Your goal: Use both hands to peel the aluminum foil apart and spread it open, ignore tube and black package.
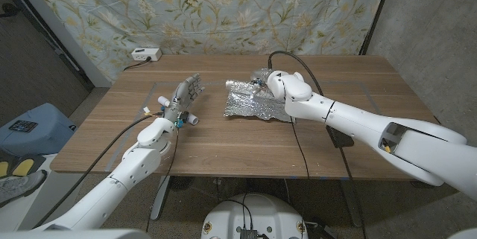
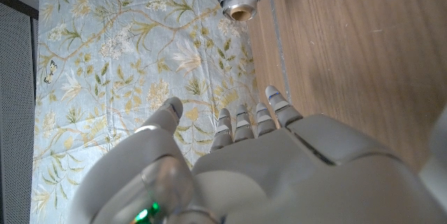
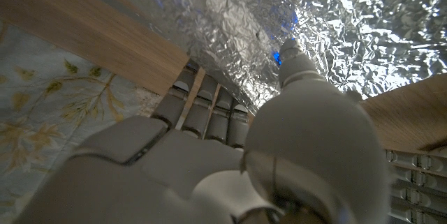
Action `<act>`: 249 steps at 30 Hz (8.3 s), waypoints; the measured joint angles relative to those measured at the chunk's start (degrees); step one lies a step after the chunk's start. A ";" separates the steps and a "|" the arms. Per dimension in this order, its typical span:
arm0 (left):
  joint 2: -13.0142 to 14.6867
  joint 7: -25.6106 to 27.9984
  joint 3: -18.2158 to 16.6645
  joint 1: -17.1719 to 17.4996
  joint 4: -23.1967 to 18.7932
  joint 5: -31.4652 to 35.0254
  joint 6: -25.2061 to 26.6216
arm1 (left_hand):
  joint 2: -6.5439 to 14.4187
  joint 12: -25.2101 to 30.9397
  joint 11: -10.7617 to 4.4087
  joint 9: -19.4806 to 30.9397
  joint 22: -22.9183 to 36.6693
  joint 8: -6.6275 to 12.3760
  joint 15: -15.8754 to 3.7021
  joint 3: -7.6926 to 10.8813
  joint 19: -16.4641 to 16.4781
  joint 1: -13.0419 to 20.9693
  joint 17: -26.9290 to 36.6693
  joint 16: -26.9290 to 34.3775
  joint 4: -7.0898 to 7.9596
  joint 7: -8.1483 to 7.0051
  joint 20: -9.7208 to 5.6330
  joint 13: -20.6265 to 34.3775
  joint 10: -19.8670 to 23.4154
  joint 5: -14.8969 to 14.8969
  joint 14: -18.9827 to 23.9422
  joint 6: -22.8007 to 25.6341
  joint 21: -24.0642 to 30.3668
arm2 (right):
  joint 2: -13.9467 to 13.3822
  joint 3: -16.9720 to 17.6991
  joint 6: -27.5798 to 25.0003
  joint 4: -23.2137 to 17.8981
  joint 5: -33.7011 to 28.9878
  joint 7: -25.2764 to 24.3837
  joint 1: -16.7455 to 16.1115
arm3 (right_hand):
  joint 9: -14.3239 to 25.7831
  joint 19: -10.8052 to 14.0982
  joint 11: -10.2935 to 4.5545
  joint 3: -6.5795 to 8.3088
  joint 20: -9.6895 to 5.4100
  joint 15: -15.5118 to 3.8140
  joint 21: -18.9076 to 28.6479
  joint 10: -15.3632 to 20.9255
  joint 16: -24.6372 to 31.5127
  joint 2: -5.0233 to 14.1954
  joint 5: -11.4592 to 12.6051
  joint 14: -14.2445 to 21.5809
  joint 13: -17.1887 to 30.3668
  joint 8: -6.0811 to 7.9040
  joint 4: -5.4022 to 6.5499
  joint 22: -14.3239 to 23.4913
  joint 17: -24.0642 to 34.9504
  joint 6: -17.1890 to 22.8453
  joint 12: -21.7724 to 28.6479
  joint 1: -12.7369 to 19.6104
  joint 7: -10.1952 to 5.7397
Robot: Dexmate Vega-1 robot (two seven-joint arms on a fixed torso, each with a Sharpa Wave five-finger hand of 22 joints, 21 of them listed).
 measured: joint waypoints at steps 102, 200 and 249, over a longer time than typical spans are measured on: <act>0.55 11.91 -3.38 2.64 -14.30 -12.50 15.25 | -8.21 2.95 3.48 0.56 0.14 1.05 1.65 -2.32 26.00 16.22 0.27 1.65 -7.03 7.39 3.68 1.87 12.90 1.48 19.46 11.66 2.78 | -0.62 6.42 -7.76 3.51 33.55 2.91 10.02 | 2.91 5.95 2.45 -0.64 2.47 -0.35 1.87 3.25 2.66 1.32 -0.87 7.92 0.53 0.65 0.31 0.55 3.50 4.57 5.67 0.20 3.60; -2.77 31.46 5.14 -2.58 -24.79 -13.39 29.94 | -9.05 6.00 3.17 0.83 0.56 0.91 0.59 -4.84 31.65 33.93 1.60 2.66 -7.17 8.42 1.31 6.93 17.30 7.21 25.83 11.47 2.53 | -4.01 3.47 -15.66 -8.41 40.31 -4.56 11.33 | 4.76 8.50 3.80 -0.42 2.98 0.89 2.88 4.61 2.84 1.09 -0.77 10.58 0.53 0.17 0.14 0.80 5.15 6.17 7.28 0.43 5.50; -8.06 28.51 8.05 -5.09 -19.85 -11.72 28.49 | -4.49 14.03 -4.32 1.83 1.05 7.32 -9.52 -6.26 45.38 37.07 2.66 8.99 -5.59 3.86 -5.46 11.37 37.74 11.66 47.23 33.96 9.44 | -4.21 6.05 -15.52 -9.74 41.57 -6.28 11.38 | 5.35 9.11 4.18 -0.35 2.35 1.11 3.09 5.00 2.16 2.29 -0.52 11.78 0.52 -0.52 0.08 0.65 5.34 7.14 7.52 -0.78 5.75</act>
